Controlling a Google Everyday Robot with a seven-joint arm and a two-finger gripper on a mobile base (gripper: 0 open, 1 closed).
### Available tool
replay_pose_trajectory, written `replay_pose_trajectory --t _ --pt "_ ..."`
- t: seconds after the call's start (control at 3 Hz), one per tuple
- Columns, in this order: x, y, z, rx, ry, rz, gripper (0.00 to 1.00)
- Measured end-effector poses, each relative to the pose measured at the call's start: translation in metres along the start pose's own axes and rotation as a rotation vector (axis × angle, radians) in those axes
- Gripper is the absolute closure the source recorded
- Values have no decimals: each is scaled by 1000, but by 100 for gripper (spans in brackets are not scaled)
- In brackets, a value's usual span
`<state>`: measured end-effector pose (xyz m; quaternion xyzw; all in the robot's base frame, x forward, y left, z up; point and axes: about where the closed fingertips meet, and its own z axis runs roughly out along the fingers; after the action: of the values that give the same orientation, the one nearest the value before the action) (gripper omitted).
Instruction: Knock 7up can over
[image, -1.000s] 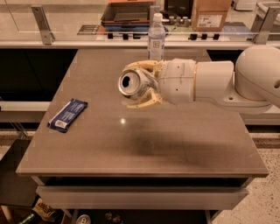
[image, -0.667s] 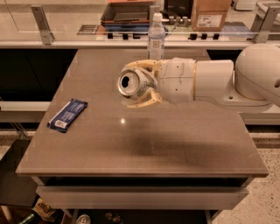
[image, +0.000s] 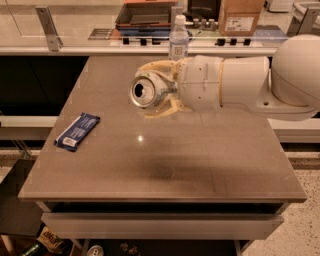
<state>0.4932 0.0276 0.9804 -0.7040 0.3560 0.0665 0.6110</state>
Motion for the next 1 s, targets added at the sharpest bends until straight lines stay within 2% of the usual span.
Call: replay_pose_trajectory --t 0.33,0.67,1.0 --pt "-29 -22 -1 -57 41 -283 100" --pt "-42 -30 0 -186 81 -469 100" --pt "-18 -16 17 -371 132 -506 100"
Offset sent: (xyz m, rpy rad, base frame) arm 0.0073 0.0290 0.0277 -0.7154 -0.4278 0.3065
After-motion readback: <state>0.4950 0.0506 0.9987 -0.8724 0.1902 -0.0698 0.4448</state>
